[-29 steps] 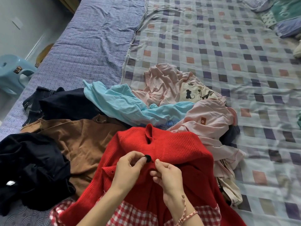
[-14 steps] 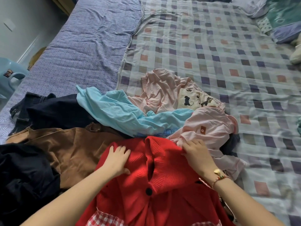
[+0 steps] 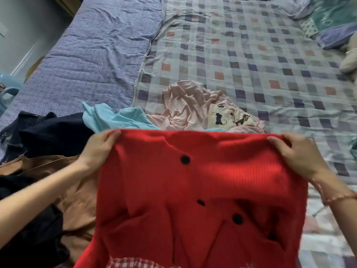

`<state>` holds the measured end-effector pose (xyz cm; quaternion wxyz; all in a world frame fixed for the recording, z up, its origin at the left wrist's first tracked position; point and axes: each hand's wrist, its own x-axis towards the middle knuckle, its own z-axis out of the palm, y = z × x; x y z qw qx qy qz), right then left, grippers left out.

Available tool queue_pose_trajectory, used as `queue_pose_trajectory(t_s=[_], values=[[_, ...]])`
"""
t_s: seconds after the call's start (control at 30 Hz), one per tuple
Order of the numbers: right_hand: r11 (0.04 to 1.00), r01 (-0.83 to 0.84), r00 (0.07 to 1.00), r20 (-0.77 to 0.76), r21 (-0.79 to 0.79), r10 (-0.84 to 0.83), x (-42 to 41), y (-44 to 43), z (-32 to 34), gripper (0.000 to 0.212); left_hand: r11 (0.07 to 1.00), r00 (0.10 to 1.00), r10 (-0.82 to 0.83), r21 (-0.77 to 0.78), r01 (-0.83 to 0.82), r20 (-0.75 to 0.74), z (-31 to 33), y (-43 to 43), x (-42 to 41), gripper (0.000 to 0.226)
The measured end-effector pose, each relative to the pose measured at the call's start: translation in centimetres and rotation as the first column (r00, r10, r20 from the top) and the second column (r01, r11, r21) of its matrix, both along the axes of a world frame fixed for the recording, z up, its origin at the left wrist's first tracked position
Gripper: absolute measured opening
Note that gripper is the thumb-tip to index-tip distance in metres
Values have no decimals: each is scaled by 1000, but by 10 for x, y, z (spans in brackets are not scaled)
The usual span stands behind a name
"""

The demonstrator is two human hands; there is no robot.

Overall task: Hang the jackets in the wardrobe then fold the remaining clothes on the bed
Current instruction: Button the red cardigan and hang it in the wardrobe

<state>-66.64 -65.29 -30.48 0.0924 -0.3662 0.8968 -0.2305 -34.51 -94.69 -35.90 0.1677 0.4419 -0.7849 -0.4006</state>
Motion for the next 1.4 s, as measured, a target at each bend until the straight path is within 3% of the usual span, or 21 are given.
queue_pose_trajectory(t_s=[0.17, 0.23, 0.3, 0.33, 0.4, 0.47, 0.57, 0.7, 0.77, 0.8, 0.83, 0.9, 0.93, 1.0, 1.07, 1.13, 1.17, 1.23, 1.3, 1.4], values=[[965, 253, 960, -137, 66, -242, -13, -67, -19, 42, 943, 960, 259, -243, -228, 108, -11, -28, -64, 28], [976, 192, 976, -83, -107, -201, 18, -82, -27, 27, 948, 989, 135, -299, -111, 62, -19, 6, -79, 25], [985, 29, 996, 91, -171, -13, 68, -81, -49, 8, 940, 986, -113, -309, 147, 126, -35, 57, -76, 37], [992, -59, 979, 189, -114, 80, 91, -76, -63, 5, 917, 955, -221, -291, 272, 199, -44, 82, -71, 44], [986, -163, 935, 324, 34, 144, 120, -70, -97, 12, 902, 891, -278, -221, 371, 360, -68, 109, -69, 55], [980, -148, 947, 304, 132, 102, 129, -71, -125, 23, 924, 838, -224, -166, 345, 498, -89, 121, -71, 63], [954, -128, 983, 162, 270, 86, 135, -80, -144, 32, 892, 763, -180, -224, 393, 621, -99, 127, -76, 65], [943, -131, 980, -101, 307, 169, 139, -91, -152, 33, 821, 785, -148, -367, 436, 601, -115, 124, -88, 71], [965, -118, 991, -28, 235, 128, 135, -97, -155, 18, 823, 845, -119, -425, 378, 521, -119, 121, -92, 65], [982, -90, 991, 111, 166, 72, 136, -99, -154, 16, 856, 896, -104, -420, 302, 431, -117, 121, -92, 55], [998, -13, 958, 285, 58, -5, 136, -101, -155, 15, 905, 947, -88, -373, 206, 309, -118, 121, -93, 41], [959, 267, 800, 578, -101, -162, 140, -105, -152, 11, 979, 998, 26, -202, -13, 62, -118, 125, -92, 11], [910, 393, 718, 661, -130, -216, 144, -106, -149, 11, 993, 997, 76, -86, -77, -23, -112, 126, -92, 5], [869, 474, 630, 744, -140, -224, 149, -103, -145, 15, 974, 978, 194, 132, -183, -81, -103, 128, -92, 11], [896, 431, 598, 778, -107, -195, 153, -101, -138, 22, 888, 961, 265, 411, -208, -85, -94, 128, -91, 23], [910, 408, 514, 842, -72, -164, 155, -98, -131, 28, 712, 934, 342, 678, -184, -106, -89, 131, -88, 31], [916, 396, 458, 877, -56, -145, 155, -96, -126, 29, 633, 920, 377, 755, -172, -107, -86, 132, -85, 31], [932, 360, 387, 915, -37, -113, 153, -91, -117, 28, 562, 908, 406, 812, -156, -107, -84, 137, -80, 28], [954, 300, 427, 897, -22, -114, 150, -86, -111, 28, 552, 907, 406, 821, -146, -111, -83, 139, -77, 27], [987, 162, 626, 773, -3, -101, 152, -81, -110, 31, 570, 912, 401, 803, -173, -88, -82, 142, -78, 33]])
